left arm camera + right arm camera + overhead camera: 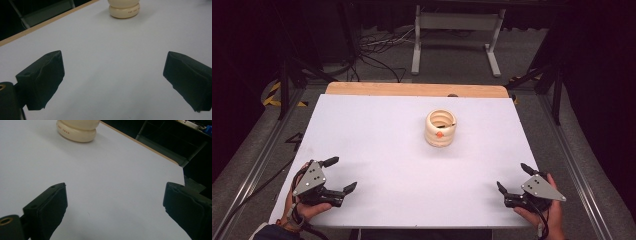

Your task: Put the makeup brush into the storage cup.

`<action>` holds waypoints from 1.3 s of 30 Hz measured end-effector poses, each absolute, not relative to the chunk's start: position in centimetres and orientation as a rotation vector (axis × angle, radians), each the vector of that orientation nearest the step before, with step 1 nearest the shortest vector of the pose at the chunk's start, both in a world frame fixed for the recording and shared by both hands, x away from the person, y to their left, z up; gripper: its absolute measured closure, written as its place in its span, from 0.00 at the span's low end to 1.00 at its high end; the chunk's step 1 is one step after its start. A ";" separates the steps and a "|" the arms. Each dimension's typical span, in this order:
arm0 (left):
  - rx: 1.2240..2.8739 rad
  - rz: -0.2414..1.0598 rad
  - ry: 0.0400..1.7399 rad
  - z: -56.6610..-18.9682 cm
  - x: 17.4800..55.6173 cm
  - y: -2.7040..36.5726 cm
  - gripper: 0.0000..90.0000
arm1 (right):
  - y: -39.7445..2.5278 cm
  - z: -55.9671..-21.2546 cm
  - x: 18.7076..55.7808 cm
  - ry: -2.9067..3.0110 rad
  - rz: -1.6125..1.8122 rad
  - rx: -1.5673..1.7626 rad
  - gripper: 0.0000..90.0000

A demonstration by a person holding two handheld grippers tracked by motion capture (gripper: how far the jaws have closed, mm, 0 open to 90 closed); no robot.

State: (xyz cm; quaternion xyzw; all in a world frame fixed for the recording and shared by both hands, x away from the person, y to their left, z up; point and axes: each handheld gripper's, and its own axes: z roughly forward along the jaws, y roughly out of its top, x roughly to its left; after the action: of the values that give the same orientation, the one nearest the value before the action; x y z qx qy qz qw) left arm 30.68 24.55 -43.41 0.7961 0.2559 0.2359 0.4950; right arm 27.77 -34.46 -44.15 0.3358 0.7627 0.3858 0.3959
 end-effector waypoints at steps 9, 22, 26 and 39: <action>1.943 0.576 0.605 -43.4 30.6 24.4 0.05 | -34.2 -43.9 27.5 1.937 0.979 0.843 0.07; 1.943 0.568 0.607 -43.4 30.7 24.3 0.05 | -33.9 -44.0 27.5 1.958 0.979 0.840 0.07; 1.940 0.570 0.613 -43.4 30.7 24.4 0.05 | -33.9 -44.0 27.5 1.956 0.989 0.845 0.07; 1.939 0.581 0.631 -43.4 30.9 24.5 0.05 | -33.8 -43.8 27.5 1.935 0.986 0.848 0.08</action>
State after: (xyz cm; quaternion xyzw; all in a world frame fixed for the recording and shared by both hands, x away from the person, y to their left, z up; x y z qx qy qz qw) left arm 30.95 24.47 -43.38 0.7977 0.2598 0.2390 0.4889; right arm 27.54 -33.83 -43.78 0.3341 0.7627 0.3888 0.3942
